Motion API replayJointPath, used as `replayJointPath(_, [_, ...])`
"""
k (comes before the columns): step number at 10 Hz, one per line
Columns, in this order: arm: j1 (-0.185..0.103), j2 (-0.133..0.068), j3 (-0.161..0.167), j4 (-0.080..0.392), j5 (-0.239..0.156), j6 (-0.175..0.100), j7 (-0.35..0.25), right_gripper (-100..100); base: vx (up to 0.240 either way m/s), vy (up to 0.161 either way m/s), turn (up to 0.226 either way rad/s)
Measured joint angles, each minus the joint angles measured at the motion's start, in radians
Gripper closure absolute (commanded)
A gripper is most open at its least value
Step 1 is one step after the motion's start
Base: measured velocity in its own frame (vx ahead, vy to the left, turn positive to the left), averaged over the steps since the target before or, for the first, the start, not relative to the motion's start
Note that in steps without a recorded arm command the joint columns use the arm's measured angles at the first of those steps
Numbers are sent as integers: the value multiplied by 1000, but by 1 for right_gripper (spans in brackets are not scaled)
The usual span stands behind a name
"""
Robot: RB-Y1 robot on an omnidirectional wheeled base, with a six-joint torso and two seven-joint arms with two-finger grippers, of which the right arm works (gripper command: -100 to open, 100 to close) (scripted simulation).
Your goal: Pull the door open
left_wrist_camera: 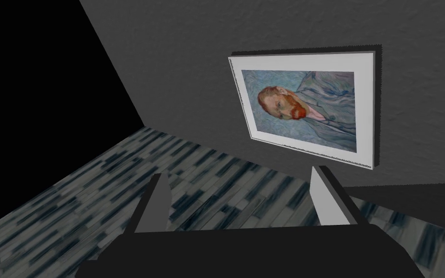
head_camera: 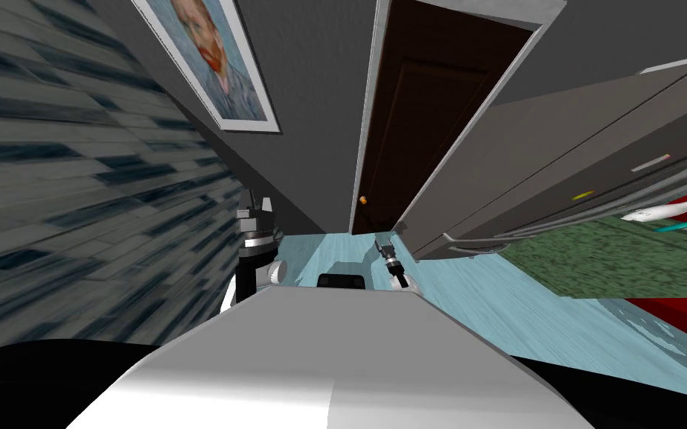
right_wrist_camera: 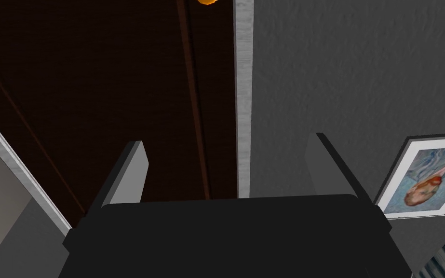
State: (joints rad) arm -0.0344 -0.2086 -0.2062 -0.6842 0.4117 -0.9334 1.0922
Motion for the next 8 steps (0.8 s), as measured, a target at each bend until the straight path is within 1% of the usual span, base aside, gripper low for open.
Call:
replayJointPath(4, [-1, 1, -18, 6, 8, -5, -2, -100, -182, -54, 39])
replayJointPath(8, [-1, 2, -41, 10, 19, -9, -6, -100, -161, -56, 45])
